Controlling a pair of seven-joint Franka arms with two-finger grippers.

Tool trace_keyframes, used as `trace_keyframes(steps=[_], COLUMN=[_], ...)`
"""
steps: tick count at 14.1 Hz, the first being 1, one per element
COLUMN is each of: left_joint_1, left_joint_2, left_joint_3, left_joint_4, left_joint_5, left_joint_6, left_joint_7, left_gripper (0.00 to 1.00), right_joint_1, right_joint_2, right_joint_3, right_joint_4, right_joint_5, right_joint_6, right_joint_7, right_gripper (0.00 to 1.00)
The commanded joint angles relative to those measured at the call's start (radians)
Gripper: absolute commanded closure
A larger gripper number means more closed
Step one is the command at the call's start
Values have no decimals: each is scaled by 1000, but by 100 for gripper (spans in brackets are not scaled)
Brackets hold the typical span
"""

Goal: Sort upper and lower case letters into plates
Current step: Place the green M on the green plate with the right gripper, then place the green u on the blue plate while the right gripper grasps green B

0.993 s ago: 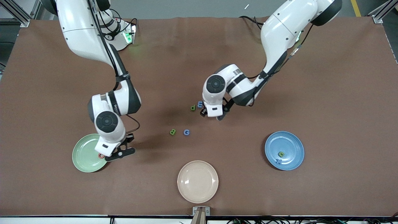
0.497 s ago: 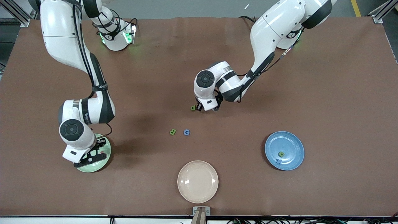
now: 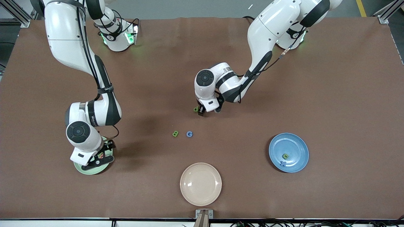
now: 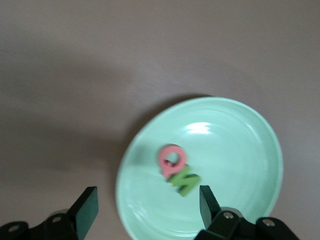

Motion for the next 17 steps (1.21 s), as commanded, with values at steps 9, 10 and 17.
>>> trace_keyframes(steps=[9, 10, 17], left_joint_1=[-9, 3, 251], left_joint_2=[-9, -18, -102], left_joint_3=[12, 25, 44], left_joint_4=[-2, 3, 99], left_joint_5=[11, 28, 101], left_joint_6=[-5, -27, -235], left_joint_7=[45, 80, 560], left_gripper=[100, 100, 100], right_joint_1=[323, 341, 367], right_joint_2=[10, 19, 84], right_joint_3=[16, 16, 56], right_joint_4=[27, 27, 20], right_joint_5=[178, 178, 220], right_joint_6=[-1, 0, 65], right_joint_7=[824, 889, 1021], right_gripper=[11, 11, 17])
